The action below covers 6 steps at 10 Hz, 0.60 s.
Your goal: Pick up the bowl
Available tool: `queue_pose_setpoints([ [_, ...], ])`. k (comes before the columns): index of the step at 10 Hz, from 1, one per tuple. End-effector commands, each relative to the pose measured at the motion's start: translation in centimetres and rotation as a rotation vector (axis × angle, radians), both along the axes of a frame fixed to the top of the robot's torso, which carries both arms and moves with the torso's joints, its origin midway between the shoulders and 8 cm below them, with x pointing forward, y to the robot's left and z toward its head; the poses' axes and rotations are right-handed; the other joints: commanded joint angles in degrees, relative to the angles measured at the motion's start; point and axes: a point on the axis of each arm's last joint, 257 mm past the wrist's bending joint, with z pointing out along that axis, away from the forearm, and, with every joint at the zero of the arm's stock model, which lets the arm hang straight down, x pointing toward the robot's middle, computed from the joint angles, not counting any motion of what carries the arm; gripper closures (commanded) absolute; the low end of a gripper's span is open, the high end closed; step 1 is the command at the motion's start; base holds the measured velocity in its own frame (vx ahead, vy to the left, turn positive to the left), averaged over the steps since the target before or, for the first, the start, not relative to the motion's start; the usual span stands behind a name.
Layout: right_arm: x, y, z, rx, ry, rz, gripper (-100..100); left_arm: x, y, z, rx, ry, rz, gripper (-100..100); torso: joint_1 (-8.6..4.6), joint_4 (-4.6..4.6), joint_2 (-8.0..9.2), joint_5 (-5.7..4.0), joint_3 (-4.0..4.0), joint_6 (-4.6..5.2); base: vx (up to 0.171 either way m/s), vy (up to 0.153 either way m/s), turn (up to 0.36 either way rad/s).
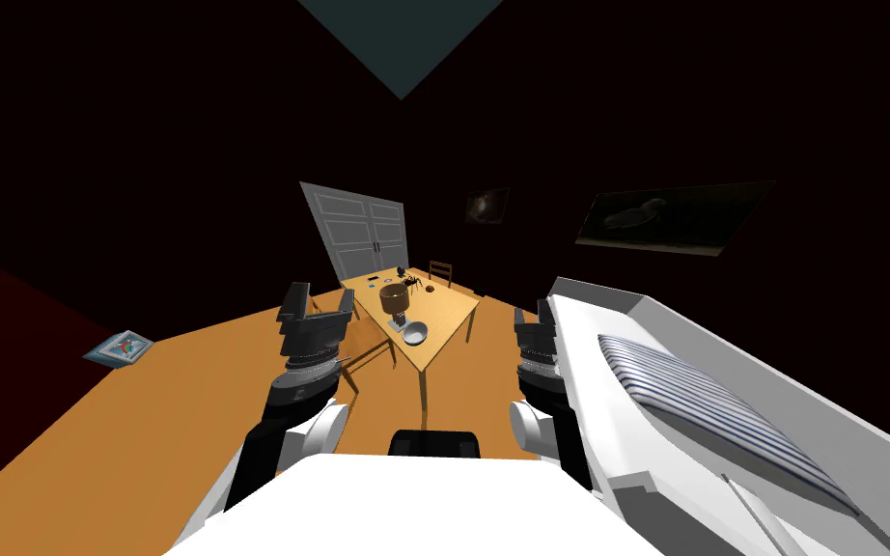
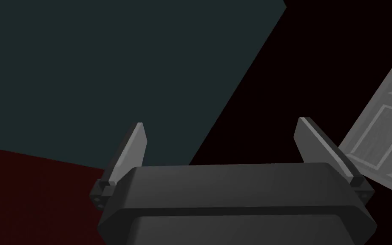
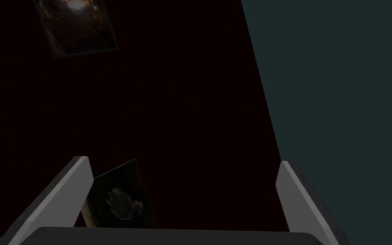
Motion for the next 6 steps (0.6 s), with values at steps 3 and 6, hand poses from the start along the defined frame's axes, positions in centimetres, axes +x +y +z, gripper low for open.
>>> queue_pose_setpoints([
  [3, 0.0, 0.0, 0.0, 0.000, 0.000, 0.000, 0, 3.3, -1.0, -2.2, 0.068, 0.091, -0.027, -100, 0.12, 0.01, 0.04, 0.03, 0.02, 0.00, -0.017, 0.023, -0.013],
  [6, 0.0, 0.0, 0.0, 0.000, 0.000, 0.000, 0, 5.8, -1.3, -4.1, 0.104, 0.161, -0.033, -100, 0.10, 0.01, 0.06, 0.02, 0.03, 0.00, -0.021, 0.023, -0.016],
])
